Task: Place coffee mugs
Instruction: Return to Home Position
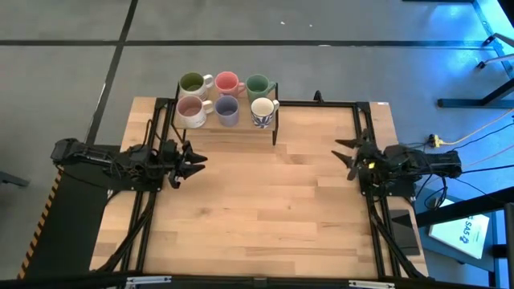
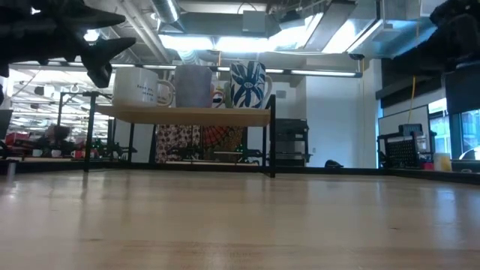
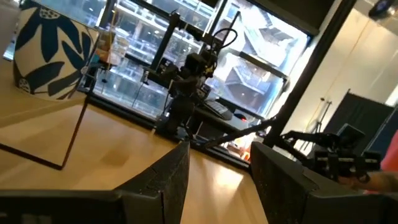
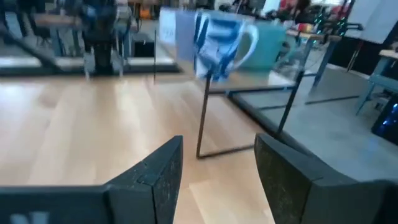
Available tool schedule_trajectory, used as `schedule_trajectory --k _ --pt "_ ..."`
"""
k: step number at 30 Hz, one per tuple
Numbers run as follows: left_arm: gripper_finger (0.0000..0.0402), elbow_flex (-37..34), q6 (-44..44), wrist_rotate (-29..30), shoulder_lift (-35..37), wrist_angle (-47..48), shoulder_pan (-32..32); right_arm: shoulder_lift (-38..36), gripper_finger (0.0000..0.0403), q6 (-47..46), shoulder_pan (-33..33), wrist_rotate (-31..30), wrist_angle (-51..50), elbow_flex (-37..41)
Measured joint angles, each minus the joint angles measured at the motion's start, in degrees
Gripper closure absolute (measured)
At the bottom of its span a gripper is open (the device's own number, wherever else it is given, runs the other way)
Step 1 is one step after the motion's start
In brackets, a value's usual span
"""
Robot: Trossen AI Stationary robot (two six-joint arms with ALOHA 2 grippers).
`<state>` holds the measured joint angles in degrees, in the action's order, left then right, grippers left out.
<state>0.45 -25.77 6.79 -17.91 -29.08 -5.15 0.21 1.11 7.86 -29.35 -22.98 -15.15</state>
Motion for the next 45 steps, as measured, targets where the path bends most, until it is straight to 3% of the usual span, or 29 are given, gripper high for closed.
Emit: schedule_trajectory --k 14,26,37,45 --pt "0.0238 0.0 0.86 1.83 0.0 1.6 -0.31 0.0 0.0219 1.09 -0.02 -1.59 3.62 8.92" --pt "0.0238 0.0 -0.88 -0.12 -0.02 6.43 -0.28 0.07 0.0219 5.12 0.0 -4.61 3.34 8.89" --pt "0.0238 0.0 8.0 -1.34 -0.07 7.87 -0.3 0.09 0.0219 6.48 0.0 -4.63 3.17 8.87" --pt "0.0238 0.0 6.89 -1.49 -0.07 10.71 -0.28 0.11 0.0219 6.73 0.0 -4.59 3.08 8.87"
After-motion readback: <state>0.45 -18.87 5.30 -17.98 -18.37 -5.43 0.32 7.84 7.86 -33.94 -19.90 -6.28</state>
